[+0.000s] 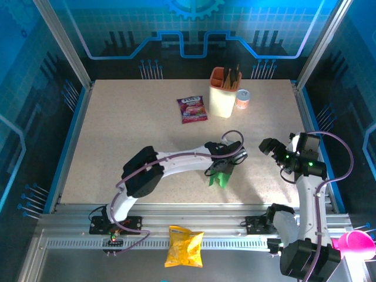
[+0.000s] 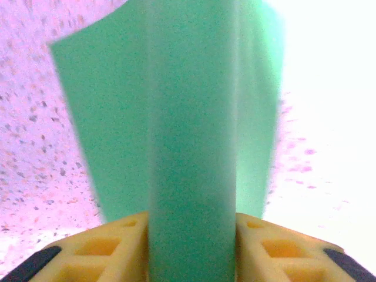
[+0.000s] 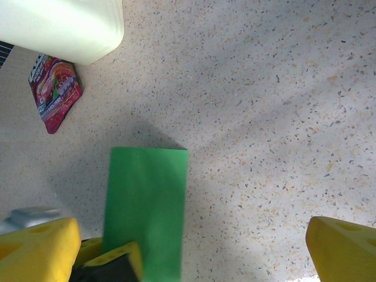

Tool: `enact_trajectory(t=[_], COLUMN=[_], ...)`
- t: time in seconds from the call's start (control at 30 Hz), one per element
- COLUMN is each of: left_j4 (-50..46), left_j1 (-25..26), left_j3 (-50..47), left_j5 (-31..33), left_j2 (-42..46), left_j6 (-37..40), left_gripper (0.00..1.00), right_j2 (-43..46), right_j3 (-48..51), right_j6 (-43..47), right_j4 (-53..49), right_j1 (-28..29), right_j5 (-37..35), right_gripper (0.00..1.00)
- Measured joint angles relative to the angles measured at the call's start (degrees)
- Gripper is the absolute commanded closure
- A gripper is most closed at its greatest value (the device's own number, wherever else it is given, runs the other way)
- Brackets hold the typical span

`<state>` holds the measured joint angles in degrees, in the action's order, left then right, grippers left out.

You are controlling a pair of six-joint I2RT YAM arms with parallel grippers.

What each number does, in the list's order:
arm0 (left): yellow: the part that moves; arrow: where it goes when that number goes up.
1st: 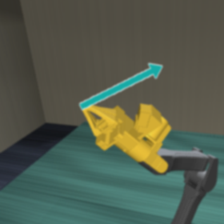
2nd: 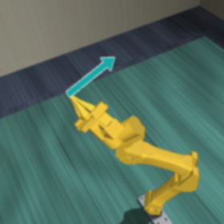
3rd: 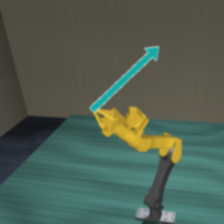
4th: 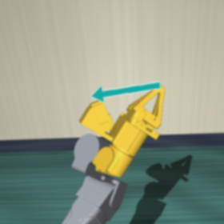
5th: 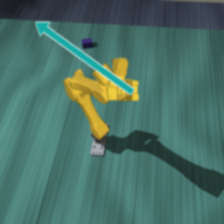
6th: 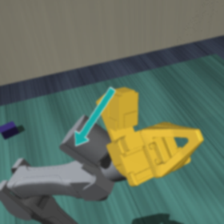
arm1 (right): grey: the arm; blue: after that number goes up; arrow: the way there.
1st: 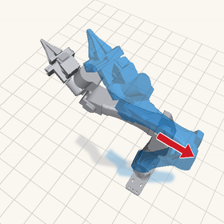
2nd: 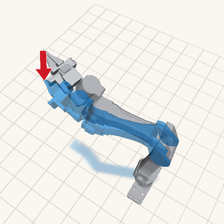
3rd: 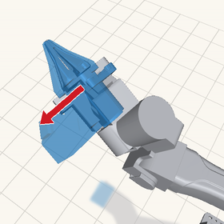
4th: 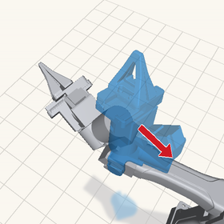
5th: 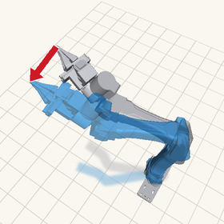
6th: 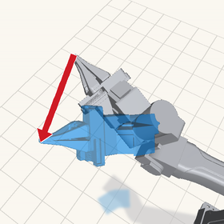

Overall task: Fold a paper plane with a square sheet of paper (pick it up from the middle)
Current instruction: First fold the square sheet of paper in half at the center of the table.

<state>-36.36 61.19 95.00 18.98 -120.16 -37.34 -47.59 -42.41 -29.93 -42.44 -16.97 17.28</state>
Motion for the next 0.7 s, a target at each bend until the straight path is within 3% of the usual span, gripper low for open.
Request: enact_trajectory(t=[0.23,0.43,0.7], left_j4=[9.03,23.43,38.88], left_j1=[-1.51,-8.66,-12.70], left_j3=[-10.54,-29.18,-47.23], left_j5=[-3.19,-12.94,-18.43], left_j2=[14.67,23.93,25.46], left_j6=[0.15,-3.13,-7.87], left_gripper=[0.62,0.60,0.58], right_j2=[-0.44,-2.29,-6.86], right_j3=[0.00,1.09,4.44], right_j6=[0.20,-0.26,-4.00], right_j4=[0.24,3.65,11.52], right_j1=[-0.04,2.01,22.80], right_j5=[2.82,7.04,3.69], right_gripper=[0.01,0.01,0.01])
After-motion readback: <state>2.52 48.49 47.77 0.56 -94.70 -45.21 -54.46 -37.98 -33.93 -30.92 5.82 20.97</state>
